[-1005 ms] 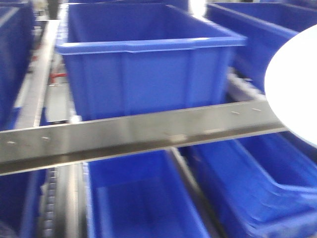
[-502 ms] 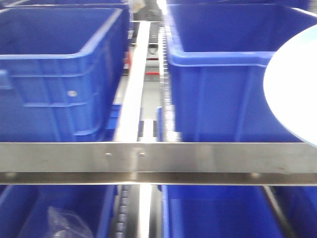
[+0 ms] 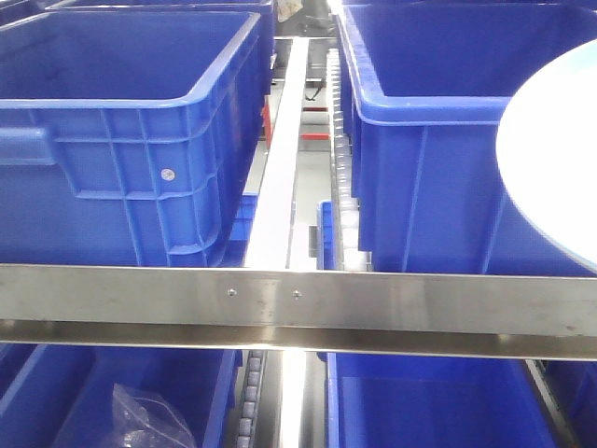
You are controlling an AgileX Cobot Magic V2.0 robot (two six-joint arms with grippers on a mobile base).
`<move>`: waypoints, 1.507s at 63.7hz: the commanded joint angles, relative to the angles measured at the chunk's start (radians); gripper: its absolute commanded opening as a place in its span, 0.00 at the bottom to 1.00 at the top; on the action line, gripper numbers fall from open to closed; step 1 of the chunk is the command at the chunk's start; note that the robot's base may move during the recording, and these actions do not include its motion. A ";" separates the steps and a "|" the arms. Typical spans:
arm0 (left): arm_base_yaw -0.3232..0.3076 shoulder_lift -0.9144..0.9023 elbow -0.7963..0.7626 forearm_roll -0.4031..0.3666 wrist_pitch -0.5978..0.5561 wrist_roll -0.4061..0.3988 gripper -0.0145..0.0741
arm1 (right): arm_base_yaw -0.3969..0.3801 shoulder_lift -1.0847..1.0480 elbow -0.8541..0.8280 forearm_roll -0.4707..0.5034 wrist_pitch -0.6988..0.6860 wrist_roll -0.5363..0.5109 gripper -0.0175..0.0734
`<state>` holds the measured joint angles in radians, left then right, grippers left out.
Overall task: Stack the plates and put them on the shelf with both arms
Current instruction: 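Drive the base up to the shelf of blue bins, then lower the plate stack into the blue bin and open the right gripper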
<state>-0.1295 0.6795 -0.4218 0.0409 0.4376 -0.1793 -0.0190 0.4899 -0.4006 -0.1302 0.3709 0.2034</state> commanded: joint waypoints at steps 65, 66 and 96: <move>-0.008 0.001 -0.028 -0.001 -0.069 -0.006 0.27 | -0.002 0.015 -0.033 -0.010 -0.152 0.000 0.25; -0.008 0.001 -0.028 -0.001 -0.069 -0.006 0.27 | -0.002 0.020 -0.036 -0.010 -0.165 0.000 0.25; -0.008 0.001 -0.028 -0.001 -0.069 -0.006 0.27 | -0.002 0.686 -0.649 -0.010 -0.241 0.000 0.25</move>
<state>-0.1295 0.6795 -0.4218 0.0409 0.4376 -0.1793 -0.0190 1.0834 -0.9025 -0.1302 0.1979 0.2034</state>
